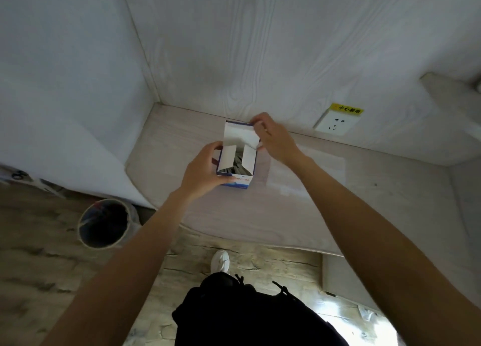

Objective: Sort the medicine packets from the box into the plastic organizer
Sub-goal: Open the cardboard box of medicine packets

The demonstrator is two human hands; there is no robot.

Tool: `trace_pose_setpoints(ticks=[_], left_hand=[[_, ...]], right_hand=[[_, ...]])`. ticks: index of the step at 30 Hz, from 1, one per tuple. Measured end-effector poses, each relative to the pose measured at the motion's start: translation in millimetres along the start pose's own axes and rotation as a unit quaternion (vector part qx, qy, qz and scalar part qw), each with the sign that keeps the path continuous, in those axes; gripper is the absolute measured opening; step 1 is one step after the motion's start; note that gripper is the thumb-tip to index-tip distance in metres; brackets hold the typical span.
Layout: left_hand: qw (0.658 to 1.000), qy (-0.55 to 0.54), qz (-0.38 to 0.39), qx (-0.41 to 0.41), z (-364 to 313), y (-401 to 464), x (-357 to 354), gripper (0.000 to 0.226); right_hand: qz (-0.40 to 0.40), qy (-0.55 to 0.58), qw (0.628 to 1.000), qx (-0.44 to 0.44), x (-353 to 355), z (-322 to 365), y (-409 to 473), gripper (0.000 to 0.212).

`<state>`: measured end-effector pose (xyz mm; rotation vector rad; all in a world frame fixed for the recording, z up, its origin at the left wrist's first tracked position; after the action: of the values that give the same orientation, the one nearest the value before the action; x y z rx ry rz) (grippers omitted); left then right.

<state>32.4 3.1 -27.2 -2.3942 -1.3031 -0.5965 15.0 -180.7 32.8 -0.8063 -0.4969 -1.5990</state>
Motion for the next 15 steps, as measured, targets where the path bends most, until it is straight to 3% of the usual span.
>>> trace_pose_setpoints(ticks=[4,6,8,11,13,15], left_hand=[[1.0,-0.009,0.023,0.004,-1,-7,-3,0.089],[0.998,-0.037,0.034,0.025,-1,-9,-4,0.092],[0.997,-0.053,0.015,0.061,-3,-10,-3,0.088],[0.997,-0.029,-0.059,0.042,-9,-12,1,0.069],[0.995,-0.042,-0.09,-0.001,-15,-14,3,0.048],[0.988,-0.109,-0.109,0.021,-14,-16,7,0.032]], right_hand=[[-0.097,0.162,0.963,-0.19,-14,-28,8,0.034],[-0.167,0.152,0.952,-0.207,-10,-30,-2,0.034],[-0.209,0.086,0.961,-0.161,-4,-25,-23,0.032],[-0.117,-0.008,0.991,-0.07,-18,-6,-53,0.043],[-0.052,-0.055,0.995,-0.061,-36,-1,-60,0.048],[-0.059,-0.056,0.994,-0.073,-42,-2,-58,0.04]])
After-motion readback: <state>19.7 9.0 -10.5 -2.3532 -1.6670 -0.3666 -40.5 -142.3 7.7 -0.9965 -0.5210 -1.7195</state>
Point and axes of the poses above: each hand's wrist, its own y-axis towards the middle knuckle, its own x-axis out of the back of the hand, z = x × y, the point moved 3 cm from there along y, towards the middle knuckle, and after that the axes turned 6 degrees about -y, right-handed, at the moved point
